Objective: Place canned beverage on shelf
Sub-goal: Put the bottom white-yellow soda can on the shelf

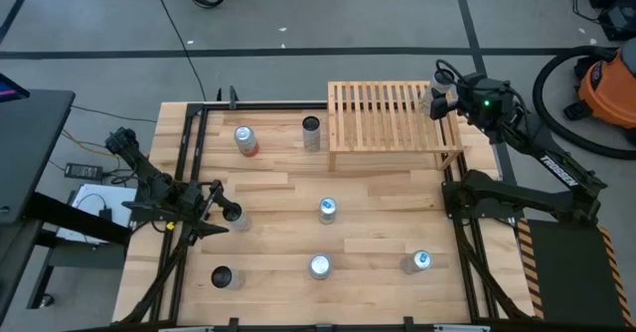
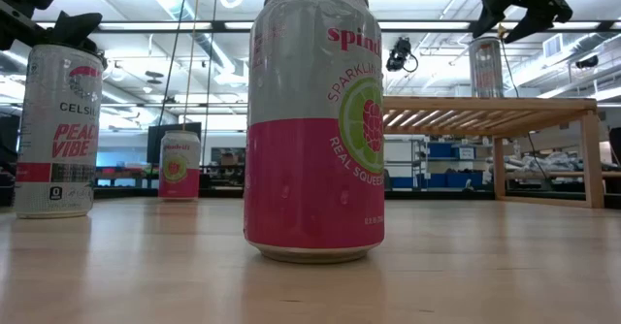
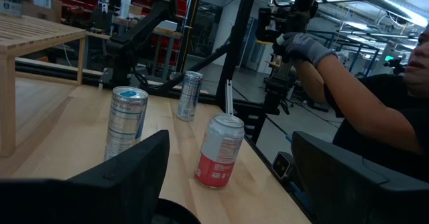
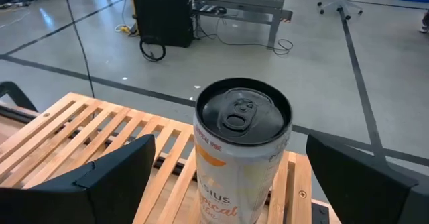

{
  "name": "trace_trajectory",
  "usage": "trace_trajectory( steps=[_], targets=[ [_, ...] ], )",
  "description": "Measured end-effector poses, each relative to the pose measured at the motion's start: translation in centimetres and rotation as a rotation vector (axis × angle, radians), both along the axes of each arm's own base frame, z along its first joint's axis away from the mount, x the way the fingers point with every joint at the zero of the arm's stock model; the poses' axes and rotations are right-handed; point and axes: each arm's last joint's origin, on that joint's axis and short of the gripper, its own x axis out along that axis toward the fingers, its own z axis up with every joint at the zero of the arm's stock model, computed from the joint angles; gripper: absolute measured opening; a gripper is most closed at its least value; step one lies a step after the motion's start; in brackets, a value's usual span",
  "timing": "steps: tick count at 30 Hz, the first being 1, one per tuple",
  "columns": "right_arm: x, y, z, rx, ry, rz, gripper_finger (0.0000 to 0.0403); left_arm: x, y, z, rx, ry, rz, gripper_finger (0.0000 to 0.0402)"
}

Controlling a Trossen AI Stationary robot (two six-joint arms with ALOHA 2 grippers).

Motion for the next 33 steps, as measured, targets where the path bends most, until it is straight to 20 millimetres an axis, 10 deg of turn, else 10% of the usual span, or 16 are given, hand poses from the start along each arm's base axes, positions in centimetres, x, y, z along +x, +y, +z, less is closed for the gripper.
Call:
trace_trajectory(
  steps=[33],
  targets=[
    [1.3,-1.9,-0.7,0.04,0.039,-0.069,0.0355,0.0,0.0,0.0,0.001,0.0,0.0,0.0316]
  ],
)
